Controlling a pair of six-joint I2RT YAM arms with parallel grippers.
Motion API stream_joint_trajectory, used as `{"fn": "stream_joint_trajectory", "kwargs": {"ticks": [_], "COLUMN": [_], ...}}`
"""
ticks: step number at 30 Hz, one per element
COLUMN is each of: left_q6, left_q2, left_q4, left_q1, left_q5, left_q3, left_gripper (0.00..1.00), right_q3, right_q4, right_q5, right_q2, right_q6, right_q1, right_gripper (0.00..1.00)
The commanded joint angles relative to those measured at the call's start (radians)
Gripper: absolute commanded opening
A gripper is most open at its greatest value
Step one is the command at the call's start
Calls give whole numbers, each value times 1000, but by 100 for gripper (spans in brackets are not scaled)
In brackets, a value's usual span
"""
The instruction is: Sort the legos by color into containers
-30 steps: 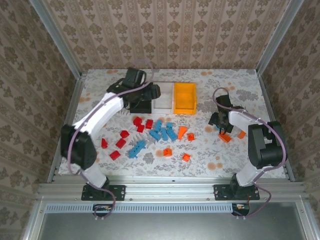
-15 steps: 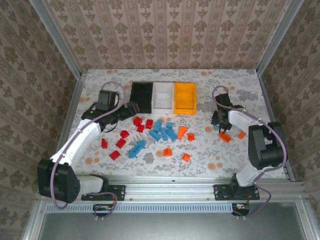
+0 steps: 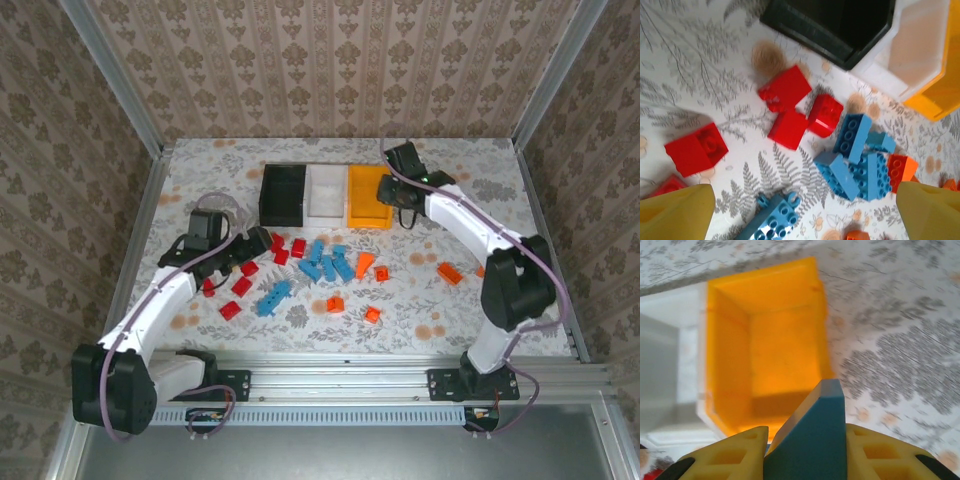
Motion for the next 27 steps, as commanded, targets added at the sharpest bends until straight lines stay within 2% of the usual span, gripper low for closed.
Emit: {"fn": "stream_joint_trajectory", "kwargs": {"ticks": [1, 5, 7, 9, 12, 13, 16, 19, 23, 27], "left_q6": [-18, -5, 7, 18, 50, 57, 67, 62, 51, 35], "left_q2": [-14, -36, -33, -22, 10, 21, 52, 78, 100, 132], "left_q4": [21, 17, 18, 26, 32, 30, 47, 64, 101, 154], "left_q1": [-9, -11, -10, -10, -24, -31, -51, -64, -100, -155], "left_q5": [52, 65, 75, 91, 121, 121, 121, 134, 144, 163], "left_q3": [-22, -36, -33, -25, 7, 19, 46, 61, 66, 58], "left_gripper": [95, 95, 95, 98, 100, 100, 100, 100, 100, 100], "right_q3": [115, 246, 270, 279, 247, 241, 228, 174, -86, -341], "right_q4": [-101, -153, -153, -153, -118, -115, -132, -199, -242, -261], "right_q5": [28, 25, 25, 24, 33, 37, 40, 98, 75, -6], "right_q2": [143, 263, 278, 270, 189, 163, 84, -17, -228, -393], "right_q6": [-54, -103, -111, -111, -128, -125, -123, -112, -5, 78], "right_q1": [-3, 4, 4, 7, 30, 34, 34, 16, -111, -366], "right_gripper": [36, 36, 40, 50, 71, 73, 74, 73, 75, 81]}}
